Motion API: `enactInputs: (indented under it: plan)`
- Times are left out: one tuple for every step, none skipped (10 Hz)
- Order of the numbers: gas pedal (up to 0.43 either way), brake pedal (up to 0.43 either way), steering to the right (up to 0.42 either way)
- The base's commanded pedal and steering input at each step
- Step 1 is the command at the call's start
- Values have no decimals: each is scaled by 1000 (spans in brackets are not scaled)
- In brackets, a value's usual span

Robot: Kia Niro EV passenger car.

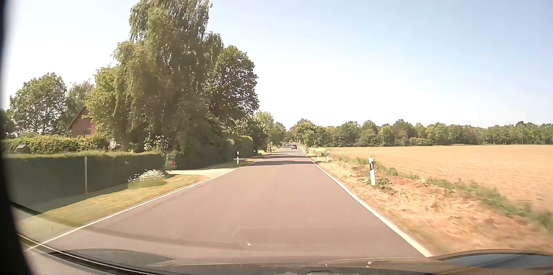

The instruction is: Follow the waypoints while adhering to traffic rules and regulations

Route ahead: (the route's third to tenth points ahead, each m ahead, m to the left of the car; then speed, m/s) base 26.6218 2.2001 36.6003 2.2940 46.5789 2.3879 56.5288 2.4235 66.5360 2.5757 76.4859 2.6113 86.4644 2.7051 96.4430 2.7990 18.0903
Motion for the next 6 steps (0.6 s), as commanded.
enactInputs:
  plan:
    - [228, 0, 0]
    - [220, 0, 0]
    - [209, 0, -1]
    - [197, 0, -1]
    - [189, 0, -1]
    - [189, 0, -1]
